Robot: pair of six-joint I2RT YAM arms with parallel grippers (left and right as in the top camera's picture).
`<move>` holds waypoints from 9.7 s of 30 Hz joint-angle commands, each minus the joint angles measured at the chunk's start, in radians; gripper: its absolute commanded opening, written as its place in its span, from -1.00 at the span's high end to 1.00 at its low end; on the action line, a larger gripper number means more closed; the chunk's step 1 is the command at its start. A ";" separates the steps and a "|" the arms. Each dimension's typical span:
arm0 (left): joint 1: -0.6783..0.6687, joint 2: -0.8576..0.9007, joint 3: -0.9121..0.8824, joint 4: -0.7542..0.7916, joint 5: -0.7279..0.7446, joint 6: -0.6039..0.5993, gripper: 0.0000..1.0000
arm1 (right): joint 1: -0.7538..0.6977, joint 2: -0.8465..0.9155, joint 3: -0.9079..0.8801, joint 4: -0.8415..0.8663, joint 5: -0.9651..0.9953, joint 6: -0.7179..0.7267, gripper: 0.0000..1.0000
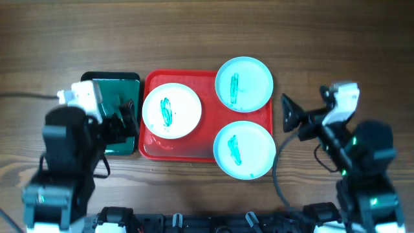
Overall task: Clean dirty plates on tray and stack at the side
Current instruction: 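Reach left gripper to the green sponge, right gripper to the left plate rim, then grasp the green sponge with the left gripper and the plate rim with the right, then scrub the held plate with the sponge in the left gripper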
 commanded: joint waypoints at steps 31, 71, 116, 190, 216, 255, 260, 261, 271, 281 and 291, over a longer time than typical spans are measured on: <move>0.196 0.498 0.194 -0.214 -0.218 -0.344 -1.00 | 0.351 1.023 0.571 -0.243 -0.121 0.315 0.21; 0.230 0.821 0.193 -0.121 -0.053 -0.293 -0.68 | 0.547 1.413 0.570 -0.036 0.050 0.388 0.91; 0.230 1.081 0.246 0.020 0.065 -0.129 0.92 | 0.547 1.413 0.570 -0.036 0.070 0.386 0.91; -0.173 0.904 -0.193 0.216 -0.199 -0.397 0.92 | 0.419 1.413 0.456 0.029 -0.381 0.338 0.91; -0.176 1.027 -0.193 0.583 0.306 -0.121 0.92 | 0.418 1.413 0.456 0.024 -0.382 0.329 0.91; -0.201 1.039 -0.072 0.193 0.422 -0.047 0.92 | 0.418 1.413 0.456 0.031 -0.374 0.330 0.91; -0.211 1.039 -0.072 0.168 0.647 0.076 0.92 | 0.418 1.413 0.456 0.031 -0.371 0.330 0.91; -0.211 1.039 -0.072 0.185 0.647 0.076 0.92 | 0.418 1.413 0.456 0.031 -0.371 0.330 0.92; -0.210 1.039 -0.072 0.445 0.244 -0.182 0.92 | 0.418 1.413 0.456 0.031 -0.371 0.330 0.92; -0.211 1.039 -0.072 0.367 -0.219 -0.408 0.92 | 0.418 1.413 0.456 0.032 -0.367 0.331 0.91; -0.211 1.039 -0.072 0.124 0.184 -0.237 0.92 | 0.418 1.413 0.456 0.032 -0.367 0.331 0.91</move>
